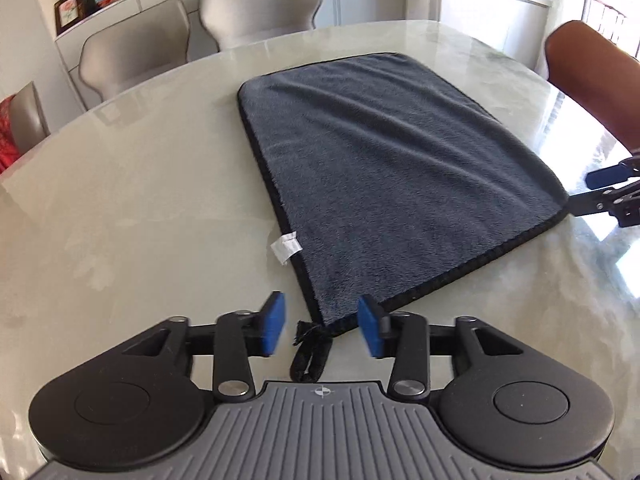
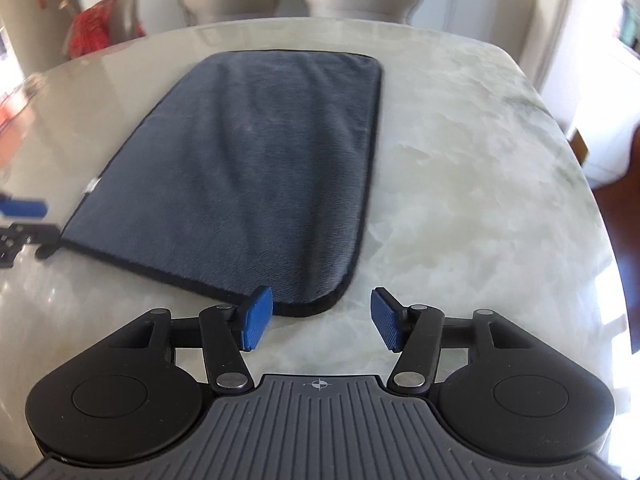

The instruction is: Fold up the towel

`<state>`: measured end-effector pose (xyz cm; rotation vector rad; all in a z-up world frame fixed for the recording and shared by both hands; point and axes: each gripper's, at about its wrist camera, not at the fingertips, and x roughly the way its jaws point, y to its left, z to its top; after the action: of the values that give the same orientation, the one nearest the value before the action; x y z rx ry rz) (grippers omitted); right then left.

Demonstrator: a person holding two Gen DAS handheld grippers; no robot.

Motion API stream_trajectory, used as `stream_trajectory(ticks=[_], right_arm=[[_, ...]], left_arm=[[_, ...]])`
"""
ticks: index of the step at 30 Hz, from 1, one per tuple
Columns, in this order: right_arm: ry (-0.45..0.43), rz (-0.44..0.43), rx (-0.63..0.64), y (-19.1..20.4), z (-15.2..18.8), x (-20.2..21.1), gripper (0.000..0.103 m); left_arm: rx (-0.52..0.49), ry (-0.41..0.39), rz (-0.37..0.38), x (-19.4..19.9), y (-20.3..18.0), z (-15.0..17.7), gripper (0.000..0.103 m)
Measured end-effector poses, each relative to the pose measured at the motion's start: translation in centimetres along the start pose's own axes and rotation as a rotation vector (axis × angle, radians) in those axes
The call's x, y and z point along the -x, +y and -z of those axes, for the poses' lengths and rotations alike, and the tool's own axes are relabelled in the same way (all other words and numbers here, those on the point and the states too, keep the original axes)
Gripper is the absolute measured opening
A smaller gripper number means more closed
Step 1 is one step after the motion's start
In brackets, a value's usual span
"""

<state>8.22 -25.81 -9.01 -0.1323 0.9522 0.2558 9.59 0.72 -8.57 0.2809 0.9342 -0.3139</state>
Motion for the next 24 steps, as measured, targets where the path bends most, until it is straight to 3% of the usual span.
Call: stream_trajectory(ticks=[6, 9, 13, 15, 16, 18, 19, 22, 24], right_arm=[[0.039, 0.052, 0.119, 1.9, 0.2, -0.9, 0.056], [0.039, 0.039, 0.093, 1.7, 0.1, -1.2, 0.056], [0.037, 0.026, 0.056, 1.3, 0.2, -1.8, 0.056], [0.033, 0.014, 0.043, 1.2, 0.1, -2.1, 0.056], [0.029, 0.003, 0.035, 1.2, 0.2, -2.2, 0.055], [0.020, -0.010, 0.022, 1.1, 0.1, -2.3, 0.045], [0.011, -0.014, 0.010, 1.0, 0.1, -2.2, 0.034], [-0.012, -0.050, -0.047, 0.5, -0.1, -1.7, 0.019], [-0.036, -0.062, -0.084, 0.1, -0.4, -1.2, 0.015]], left_arm=[[-0.069, 0.040, -0.011, -1.0, -1.3, 0.3, 0.047], [-0.070, 0.055, -0.024, -1.5, -1.2, 0.4, 0.050], [-0.066, 0.063, -0.040, -1.8, -0.8, 0.7, 0.062], [-0.061, 0.060, -0.036, -1.8, -0.6, 0.7, 0.061], [-0.057, 0.059, -0.025, -1.8, -0.6, 0.7, 0.057], [-0.039, 0.060, 0.009, -1.8, -0.4, 0.6, 0.030], [-0.031, 0.065, 0.011, -1.8, -0.5, 0.6, 0.022], [-0.019, 0.057, 0.008, -1.6, -0.7, 0.3, 0.012], [0.033, 0.040, 0.032, -1.3, -0.2, 0.0, 0.008]])
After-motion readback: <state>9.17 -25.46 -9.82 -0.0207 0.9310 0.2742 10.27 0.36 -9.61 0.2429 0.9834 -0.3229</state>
